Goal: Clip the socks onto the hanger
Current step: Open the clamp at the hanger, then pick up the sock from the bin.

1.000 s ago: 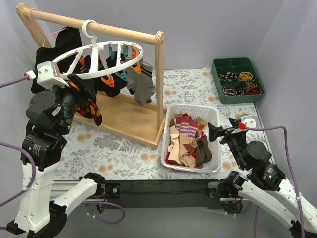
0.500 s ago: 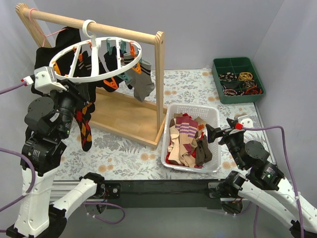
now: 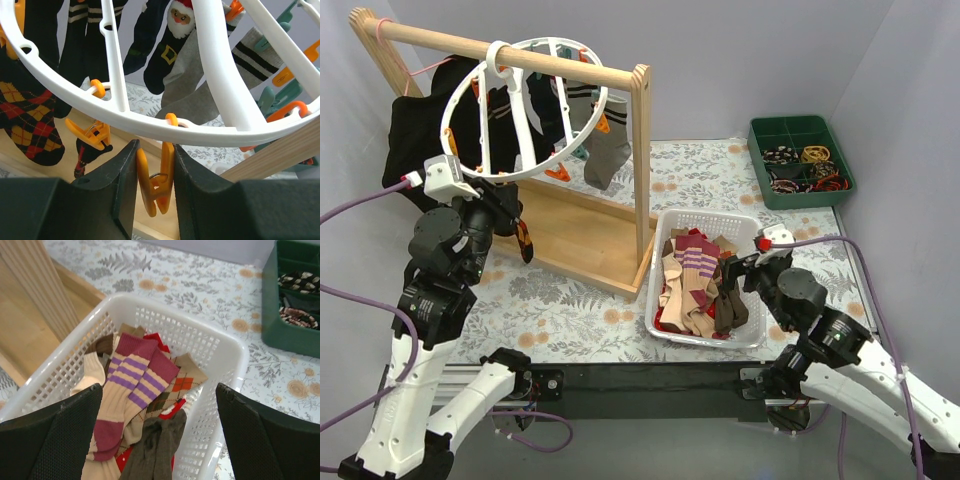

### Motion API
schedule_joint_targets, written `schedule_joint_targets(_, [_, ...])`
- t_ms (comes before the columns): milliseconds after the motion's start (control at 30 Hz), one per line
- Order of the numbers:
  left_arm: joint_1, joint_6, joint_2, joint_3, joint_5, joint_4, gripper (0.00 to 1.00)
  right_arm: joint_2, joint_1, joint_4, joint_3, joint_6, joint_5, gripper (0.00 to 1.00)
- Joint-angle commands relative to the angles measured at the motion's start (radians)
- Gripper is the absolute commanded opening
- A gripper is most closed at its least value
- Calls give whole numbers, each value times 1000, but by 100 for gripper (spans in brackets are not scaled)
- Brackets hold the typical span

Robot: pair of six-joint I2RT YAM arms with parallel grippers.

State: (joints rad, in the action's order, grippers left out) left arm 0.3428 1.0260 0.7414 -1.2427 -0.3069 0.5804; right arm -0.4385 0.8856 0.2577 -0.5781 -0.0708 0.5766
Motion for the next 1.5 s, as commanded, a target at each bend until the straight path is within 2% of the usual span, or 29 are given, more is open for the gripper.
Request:
schedule_joint_targets(0, [2,6,-34,52,22,30,16,-80,1,25,-29,-50,-55,98])
schedule_joint_targets(400, [2,3,-54,80,8,-14,14,-370,-7,127,-104,-239,-101,98])
schedule_joint_targets(600, [2,8,-63,84,6,-17,14,-496,-103,100,-135,-254,-187,97])
schedule_joint_targets(700, [2,16,-65,89,9,-14,14,-548,-190,39,-138,-261,-293,93])
schedule_joint_targets(733, [2,19,-66,89,12,-16,14,-574,-207,22,-138,-264,-323,88])
schedule_joint_targets(933, [2,20,-63,81,12,-14,14,-715,-252,-61,-196,-247,-365,74])
schedule_joint_targets(1233, [2,17,-57,80,14,-10,14,-876,-376,-238,-223,-277,-464,67])
schedule_joint_targets(1467, [2,9,-48,68,17,10,13,-1014,-409,-308,-282,-239,-608,64])
